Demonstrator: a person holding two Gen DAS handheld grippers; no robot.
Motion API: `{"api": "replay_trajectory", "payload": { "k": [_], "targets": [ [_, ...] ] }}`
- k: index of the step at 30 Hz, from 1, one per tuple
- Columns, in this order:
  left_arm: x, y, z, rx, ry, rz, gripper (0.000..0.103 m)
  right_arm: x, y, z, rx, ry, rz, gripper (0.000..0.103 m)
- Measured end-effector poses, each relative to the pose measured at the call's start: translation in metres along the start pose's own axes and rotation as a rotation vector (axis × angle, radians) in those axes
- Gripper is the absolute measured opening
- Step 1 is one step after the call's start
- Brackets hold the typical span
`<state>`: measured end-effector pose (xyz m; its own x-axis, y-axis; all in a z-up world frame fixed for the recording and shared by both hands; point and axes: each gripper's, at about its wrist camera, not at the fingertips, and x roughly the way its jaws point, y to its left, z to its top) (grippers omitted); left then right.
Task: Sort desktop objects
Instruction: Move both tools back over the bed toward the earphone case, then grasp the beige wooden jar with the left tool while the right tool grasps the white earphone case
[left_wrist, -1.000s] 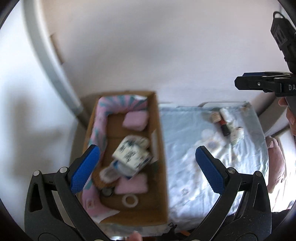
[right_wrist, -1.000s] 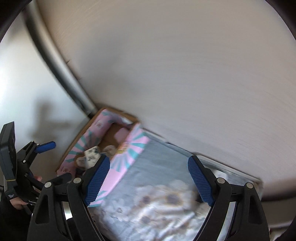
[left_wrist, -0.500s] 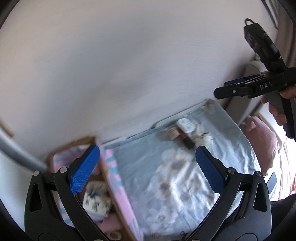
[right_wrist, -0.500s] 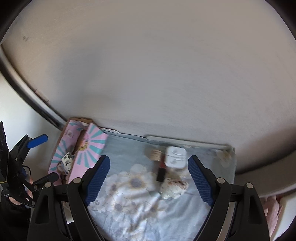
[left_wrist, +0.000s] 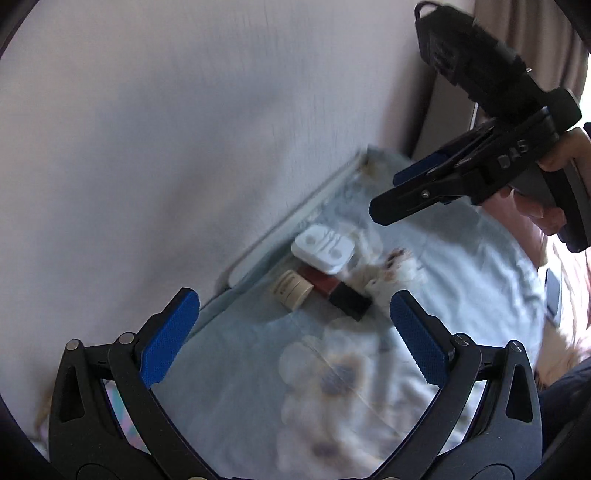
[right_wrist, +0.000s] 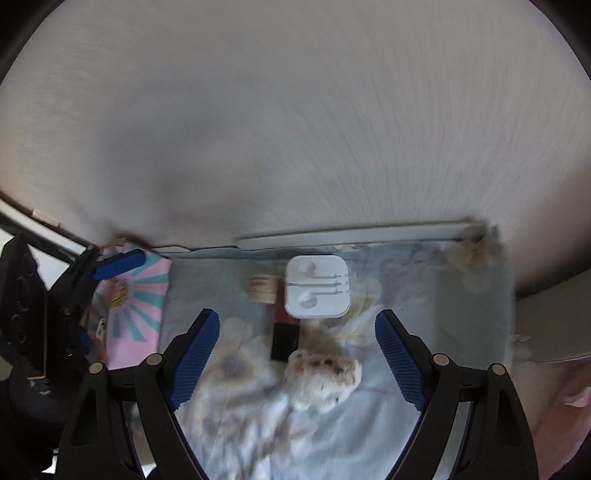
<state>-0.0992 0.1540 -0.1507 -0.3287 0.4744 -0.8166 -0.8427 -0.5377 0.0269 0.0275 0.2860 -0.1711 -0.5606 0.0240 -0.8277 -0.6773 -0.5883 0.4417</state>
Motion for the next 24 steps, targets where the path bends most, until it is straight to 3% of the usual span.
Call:
{"api": "replay_trajectory", "payload": {
  "k": [4,12,17,19,20,24],
  "targets": [
    [0.042,0.006,-0.005,0.056,0.039,-0.012,0.092,0.028,-0.007,-0.006,-0.011,-0.029,0.005,0.084],
    [0.074,0.001,-0.008,0.174,0.068,-0.034,0.074,0.054,-0.003,-0.006,-0.030,-0.068,0.001,0.084],
    [0.080,0.008,-0.005,0.170,0.085,-0.054,0.069,0.061,-0.004,-0.007,-0.025,-0.073,0.014,0.084],
    [0.082,0.010,-0.006,0.171,0.098,-0.063,0.061,0.062,-0.003,-0.007,-0.034,-0.071,0.015,0.079],
    [0.083,0.011,-0.007,0.170,0.101,-0.069,0.060,0.063,-0.003,-0.007,-0.037,-0.069,0.016,0.075],
    [0.081,0.013,-0.007,0.167,0.096,-0.071,0.060,0.065,-0.006,-0.007,-0.034,-0.064,0.018,0.074]
  ]
}}
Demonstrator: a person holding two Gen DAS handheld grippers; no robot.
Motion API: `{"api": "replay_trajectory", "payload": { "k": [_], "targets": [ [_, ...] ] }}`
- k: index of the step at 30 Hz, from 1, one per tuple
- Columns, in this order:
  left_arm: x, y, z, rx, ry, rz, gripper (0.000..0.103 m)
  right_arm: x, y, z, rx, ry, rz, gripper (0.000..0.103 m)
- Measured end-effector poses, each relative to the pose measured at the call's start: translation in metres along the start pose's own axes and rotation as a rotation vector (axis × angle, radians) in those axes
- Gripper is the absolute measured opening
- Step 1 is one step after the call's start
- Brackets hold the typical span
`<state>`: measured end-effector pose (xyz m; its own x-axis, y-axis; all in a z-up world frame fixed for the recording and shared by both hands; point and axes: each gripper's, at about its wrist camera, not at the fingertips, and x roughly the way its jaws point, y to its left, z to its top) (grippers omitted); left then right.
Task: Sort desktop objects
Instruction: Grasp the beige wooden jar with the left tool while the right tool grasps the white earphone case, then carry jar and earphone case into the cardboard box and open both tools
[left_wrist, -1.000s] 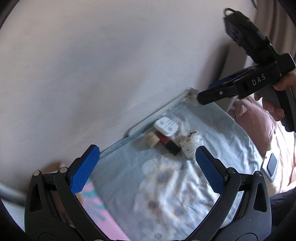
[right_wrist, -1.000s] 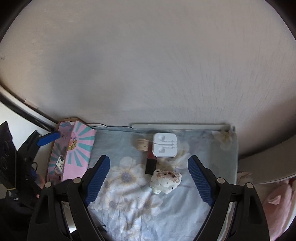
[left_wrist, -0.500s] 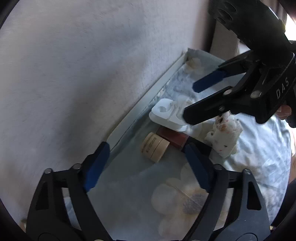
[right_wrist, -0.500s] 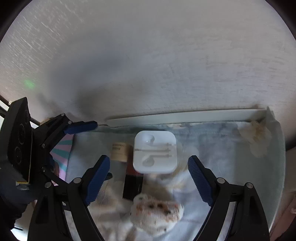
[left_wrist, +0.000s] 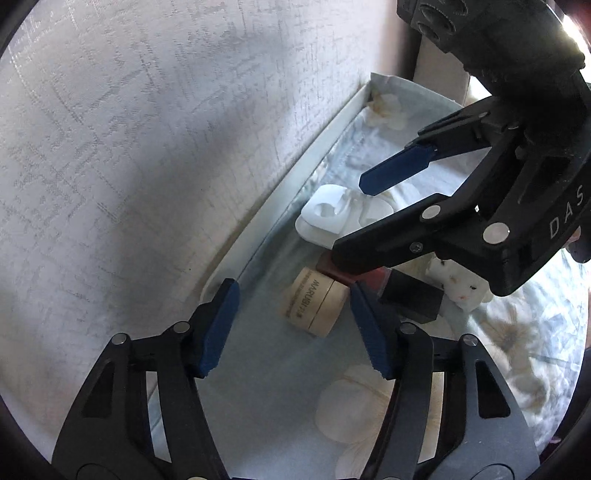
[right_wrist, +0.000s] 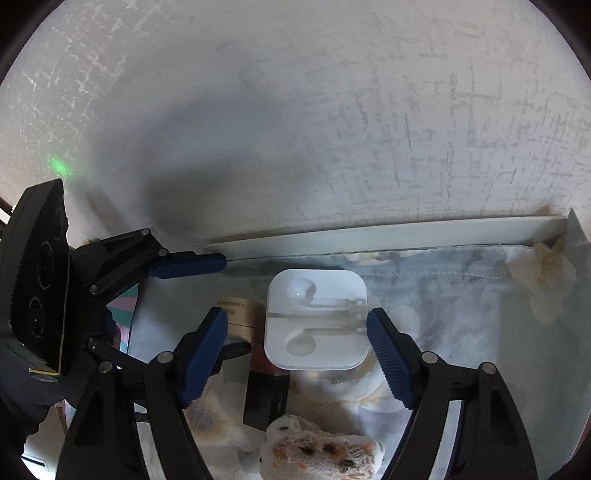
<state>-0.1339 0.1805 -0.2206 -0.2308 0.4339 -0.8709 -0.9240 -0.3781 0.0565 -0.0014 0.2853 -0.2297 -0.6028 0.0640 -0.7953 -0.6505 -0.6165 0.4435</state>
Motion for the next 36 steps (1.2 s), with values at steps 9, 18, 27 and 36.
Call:
{"api": "replay_trajectory", "payload": {
  "k": [9,18,27,36],
  "targets": [
    [-0.006,0.000,-0.005,0.002,-0.009,-0.005,0.057,0.000,-0.005,-0.003,-0.009,-0.002,-0.024,0.074],
    [-0.008,-0.003,-0.011,0.046,0.017,-0.009,0.033,-0.007,-0.016,-0.010,0.015,-0.005,0.001,0.059],
    [-0.016,0.004,-0.014,0.040,0.018,-0.027,0.026,-0.013,-0.019,-0.013,0.020,0.006,-0.020,0.056],
    [-0.035,0.011,-0.012,0.004,-0.001,-0.047,0.025,-0.032,-0.019,-0.019,-0.008,-0.023,-0.040,0.055]
  ]
}}
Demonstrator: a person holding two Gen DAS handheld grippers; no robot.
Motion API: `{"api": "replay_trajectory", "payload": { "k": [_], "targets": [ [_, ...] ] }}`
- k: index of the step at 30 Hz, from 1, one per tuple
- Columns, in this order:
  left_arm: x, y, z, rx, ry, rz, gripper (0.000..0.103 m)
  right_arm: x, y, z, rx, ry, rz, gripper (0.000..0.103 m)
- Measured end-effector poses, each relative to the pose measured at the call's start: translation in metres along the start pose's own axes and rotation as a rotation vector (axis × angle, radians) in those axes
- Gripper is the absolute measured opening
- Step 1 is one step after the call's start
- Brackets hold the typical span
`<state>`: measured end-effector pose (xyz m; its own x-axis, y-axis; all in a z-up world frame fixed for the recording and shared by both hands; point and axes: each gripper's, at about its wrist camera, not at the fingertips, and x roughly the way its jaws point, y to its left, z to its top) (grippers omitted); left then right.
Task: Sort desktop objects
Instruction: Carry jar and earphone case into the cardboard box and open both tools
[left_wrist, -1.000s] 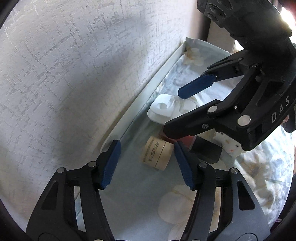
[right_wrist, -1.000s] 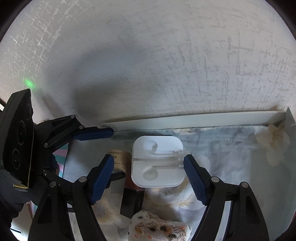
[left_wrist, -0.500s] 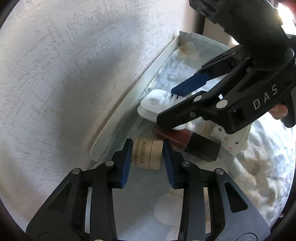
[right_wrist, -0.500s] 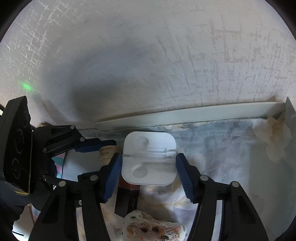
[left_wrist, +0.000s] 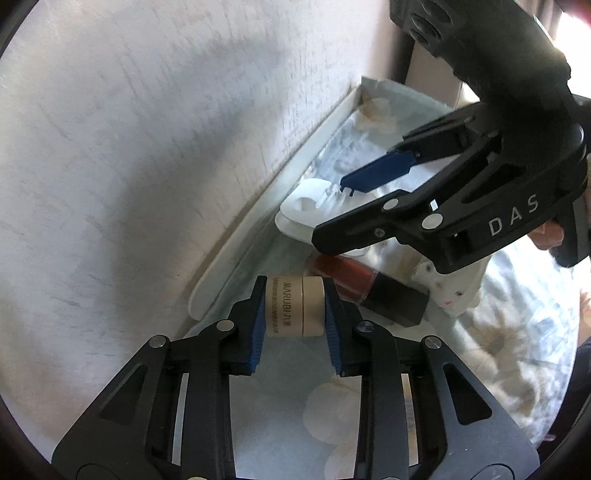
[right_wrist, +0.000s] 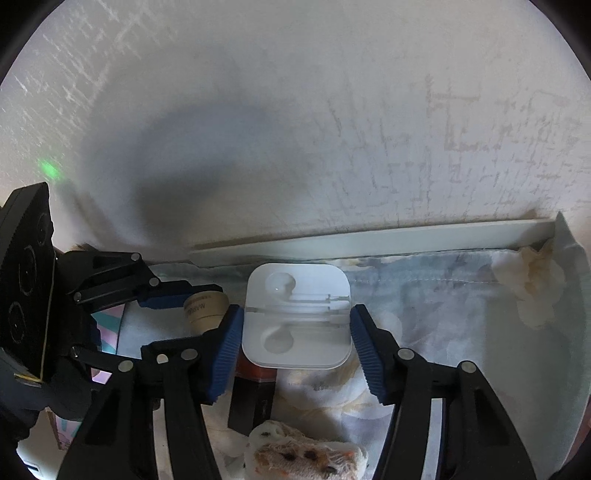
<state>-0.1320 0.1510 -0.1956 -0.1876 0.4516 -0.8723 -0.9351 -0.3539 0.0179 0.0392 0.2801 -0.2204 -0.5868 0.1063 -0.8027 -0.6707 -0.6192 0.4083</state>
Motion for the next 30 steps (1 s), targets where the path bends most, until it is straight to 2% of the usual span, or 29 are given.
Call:
{"api": "replay_trajectory", "payload": {
  "k": [8,14,23,27,30],
  "targets": [
    [-0.029,-0.004,0.005,0.012,0.003,0.015,0.025,-0.031,-0.001,-0.001,0.001,-0.022,-0.006,0.055],
    [-0.090,-0.009,0.012,-0.037,-0.022,0.060,0.025,-0.069,0.009,0.002,-0.016,-0.029,-0.014,0.055],
    [-0.198,-0.011,0.005,-0.077,-0.089,0.158,0.025,-0.127,0.060,0.020,-0.139,-0.064,-0.009,0.055],
    [-0.224,-0.006,0.005,-0.109,-0.105,0.207,0.025,-0.145,0.089,0.027,-0.201,-0.075,0.012,0.055],
    [-0.227,-0.005,0.012,-0.143,-0.108,0.239,0.025,-0.155,0.115,0.031,-0.262,-0.075,0.029,0.055]
  ]
}}
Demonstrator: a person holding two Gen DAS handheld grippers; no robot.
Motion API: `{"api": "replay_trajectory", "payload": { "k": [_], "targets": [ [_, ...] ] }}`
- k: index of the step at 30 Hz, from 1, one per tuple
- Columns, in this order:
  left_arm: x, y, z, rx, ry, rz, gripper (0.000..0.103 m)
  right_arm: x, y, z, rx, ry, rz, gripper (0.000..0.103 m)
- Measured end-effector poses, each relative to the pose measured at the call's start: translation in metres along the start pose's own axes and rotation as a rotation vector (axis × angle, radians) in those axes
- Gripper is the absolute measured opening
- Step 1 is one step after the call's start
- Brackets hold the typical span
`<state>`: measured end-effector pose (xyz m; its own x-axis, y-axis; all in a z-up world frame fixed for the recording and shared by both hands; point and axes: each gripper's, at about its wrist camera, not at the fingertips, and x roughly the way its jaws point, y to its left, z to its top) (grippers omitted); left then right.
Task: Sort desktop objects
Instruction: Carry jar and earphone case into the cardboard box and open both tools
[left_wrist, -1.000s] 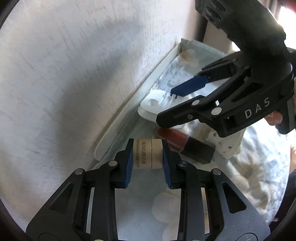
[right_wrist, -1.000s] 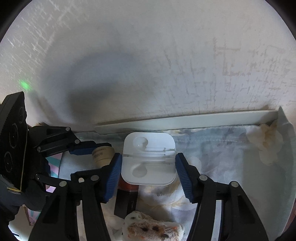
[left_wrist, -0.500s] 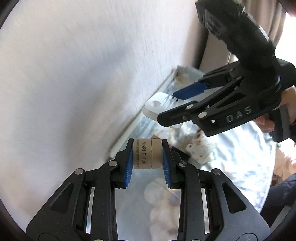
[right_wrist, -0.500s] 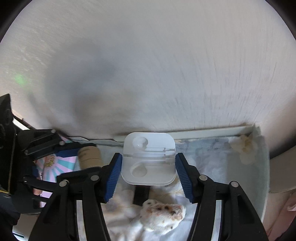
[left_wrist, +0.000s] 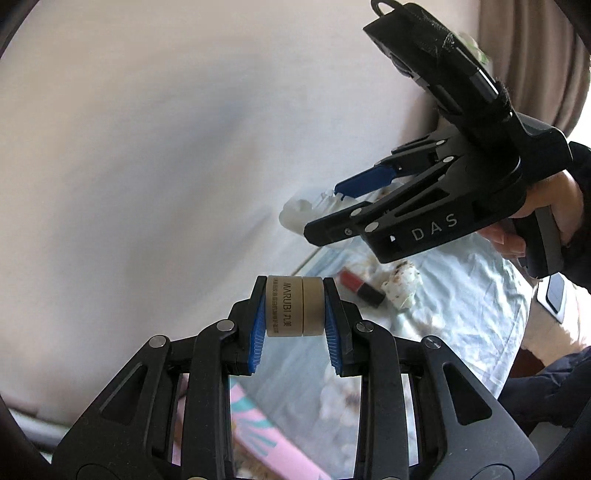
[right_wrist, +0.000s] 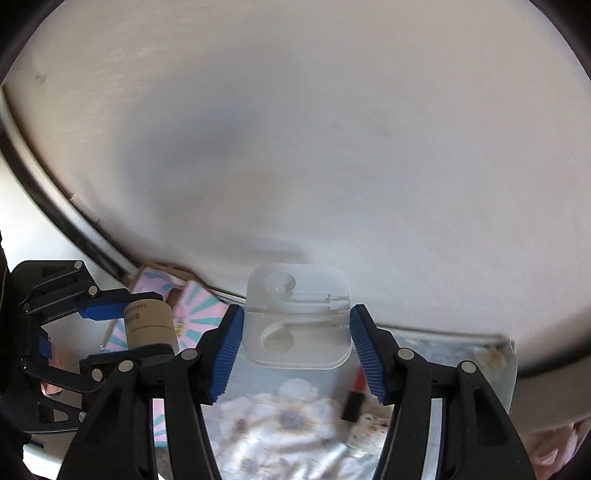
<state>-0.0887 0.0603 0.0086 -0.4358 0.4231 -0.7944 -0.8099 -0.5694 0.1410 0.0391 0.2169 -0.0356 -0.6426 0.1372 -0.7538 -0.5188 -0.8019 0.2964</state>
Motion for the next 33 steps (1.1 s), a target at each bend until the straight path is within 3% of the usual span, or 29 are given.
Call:
{"api": "replay_trajectory", "payload": {
  "k": [5,12,14,21,24,31,33],
  "targets": [
    [-0.032,0.022,-0.019,-0.084,0.027,0.069,0.025,-0.007,0.041,0.013,-0.101,0.005,0.037,0.055],
    [-0.068,0.056,-0.070,-0.259,0.078,0.186,0.025,0.007,0.118,0.015,-0.263,0.054,0.121,0.055],
    [-0.081,0.068,-0.092,-0.333,0.097,0.218,0.025,0.023,0.118,0.021,-0.301,0.075,0.139,0.055],
    [-0.107,0.096,-0.162,-0.541,0.154,0.302,0.025,0.075,0.210,0.013,-0.446,0.188,0.206,0.055],
    [-0.106,0.090,-0.203,-0.631,0.177,0.348,0.025,0.087,0.212,-0.003,-0.503,0.234,0.220,0.055],
    [-0.086,0.069,-0.253,-0.797,0.213,0.342,0.025,0.135,0.267,-0.034,-0.603,0.327,0.244,0.055],
    [-0.079,0.062,-0.262,-0.830,0.214,0.325,0.025,0.142,0.286,-0.029,-0.616,0.349,0.243,0.055]
  ]
}}
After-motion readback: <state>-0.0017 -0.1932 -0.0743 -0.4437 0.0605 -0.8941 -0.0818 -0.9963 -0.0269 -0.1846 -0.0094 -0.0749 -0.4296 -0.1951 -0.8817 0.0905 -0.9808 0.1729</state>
